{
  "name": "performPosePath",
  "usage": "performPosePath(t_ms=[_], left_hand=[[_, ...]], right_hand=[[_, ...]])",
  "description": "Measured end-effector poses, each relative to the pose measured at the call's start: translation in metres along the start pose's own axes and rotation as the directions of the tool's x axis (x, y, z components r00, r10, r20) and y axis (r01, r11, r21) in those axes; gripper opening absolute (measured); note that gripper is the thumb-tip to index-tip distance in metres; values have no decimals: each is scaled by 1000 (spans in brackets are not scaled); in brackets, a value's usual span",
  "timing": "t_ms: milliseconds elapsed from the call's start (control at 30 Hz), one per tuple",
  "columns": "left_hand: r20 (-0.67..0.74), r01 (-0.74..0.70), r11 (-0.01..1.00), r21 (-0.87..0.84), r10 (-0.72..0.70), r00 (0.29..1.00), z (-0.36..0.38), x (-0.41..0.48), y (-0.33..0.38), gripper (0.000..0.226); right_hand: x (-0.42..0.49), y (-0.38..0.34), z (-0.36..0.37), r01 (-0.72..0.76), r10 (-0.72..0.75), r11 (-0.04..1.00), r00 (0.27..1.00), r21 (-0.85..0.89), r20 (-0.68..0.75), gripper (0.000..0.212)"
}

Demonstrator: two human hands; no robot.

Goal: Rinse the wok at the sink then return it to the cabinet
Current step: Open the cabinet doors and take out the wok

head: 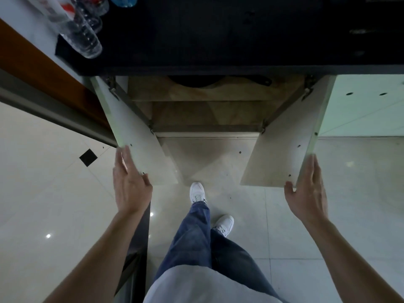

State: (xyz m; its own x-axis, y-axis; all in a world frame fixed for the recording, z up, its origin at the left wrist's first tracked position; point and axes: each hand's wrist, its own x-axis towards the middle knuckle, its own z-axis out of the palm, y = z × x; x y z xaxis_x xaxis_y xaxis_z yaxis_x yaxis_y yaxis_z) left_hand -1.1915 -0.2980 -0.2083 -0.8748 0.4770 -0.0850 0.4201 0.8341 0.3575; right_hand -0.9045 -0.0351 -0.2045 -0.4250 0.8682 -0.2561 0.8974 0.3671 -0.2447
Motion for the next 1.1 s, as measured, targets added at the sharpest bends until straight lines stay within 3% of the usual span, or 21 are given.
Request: performPosePath(t_ms=[33, 100, 167, 267, 333, 533, 667, 933, 1100], left_hand=[[35, -112, 986, 123, 108, 993, 0, 4, 1, 89], [272, -350, 860, 372, 260, 927, 5, 12, 2, 85], [519, -472, 730, 494, 188, 834, 15, 23, 9, 76], [649, -414, 727, 548, -56, 759, 34, 38, 27, 79], [645, -338, 784, 521, -102, 757, 46, 45, 31, 79], [492, -324, 815, 480, 56, 869, 54, 44, -14, 78], [434, -233, 857, 459, 13, 901, 48, 46, -59, 77], [431, -160, 794, 586, -138, 892, 46, 54, -92, 74], [504, -297, 813, 501, 5, 864, 77, 71, -52, 74]], right_hand=[[3, -3, 1, 54, -55, 993, 998, -106, -6, 94], [12, -13, 6, 157, -154, 933, 987, -323, 37, 93], [23, -23, 14, 220, -190, 875, 975, -431, 112, 89], [41, -33, 33, 240, -173, 844, 968, -480, 180, 84], [51, -35, 43, 244, -160, 860, 963, -448, 218, 82], [68, -11, 53, 270, -183, 828, 959, -491, 217, 76], [76, 20, 56, 251, -159, 838, 962, -485, 224, 77], [91, 62, 61, 146, -55, 884, 976, -444, 209, 76], [106, 57, 59, 151, -55, 864, 976, -480, 209, 77]])
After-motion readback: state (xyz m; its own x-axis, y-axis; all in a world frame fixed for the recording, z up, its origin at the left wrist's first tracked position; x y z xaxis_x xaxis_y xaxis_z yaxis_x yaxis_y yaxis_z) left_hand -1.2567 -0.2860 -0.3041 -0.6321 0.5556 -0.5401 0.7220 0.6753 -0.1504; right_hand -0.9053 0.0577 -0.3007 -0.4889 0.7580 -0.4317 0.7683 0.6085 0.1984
